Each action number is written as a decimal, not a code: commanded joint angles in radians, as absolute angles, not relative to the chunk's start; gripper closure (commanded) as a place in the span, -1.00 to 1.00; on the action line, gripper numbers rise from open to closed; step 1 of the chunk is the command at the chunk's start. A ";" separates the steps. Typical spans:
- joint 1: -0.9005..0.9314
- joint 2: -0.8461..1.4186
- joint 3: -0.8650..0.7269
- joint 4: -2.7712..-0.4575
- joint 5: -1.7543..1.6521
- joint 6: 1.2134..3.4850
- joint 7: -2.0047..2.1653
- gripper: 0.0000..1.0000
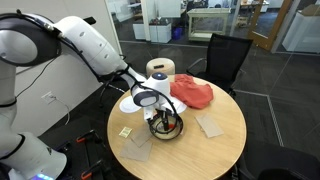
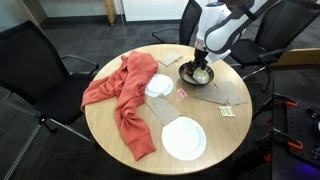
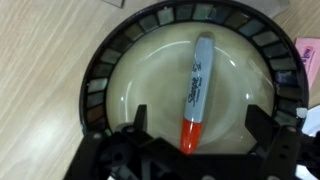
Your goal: Take the marker out of the bowl
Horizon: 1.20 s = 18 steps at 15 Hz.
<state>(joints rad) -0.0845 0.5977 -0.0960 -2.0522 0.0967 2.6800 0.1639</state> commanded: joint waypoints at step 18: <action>-0.024 0.717 -0.148 -1.948 0.076 2.687 0.207 0.89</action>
<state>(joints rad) -0.0496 0.7052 -0.1278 -1.9667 0.0957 2.6829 0.1658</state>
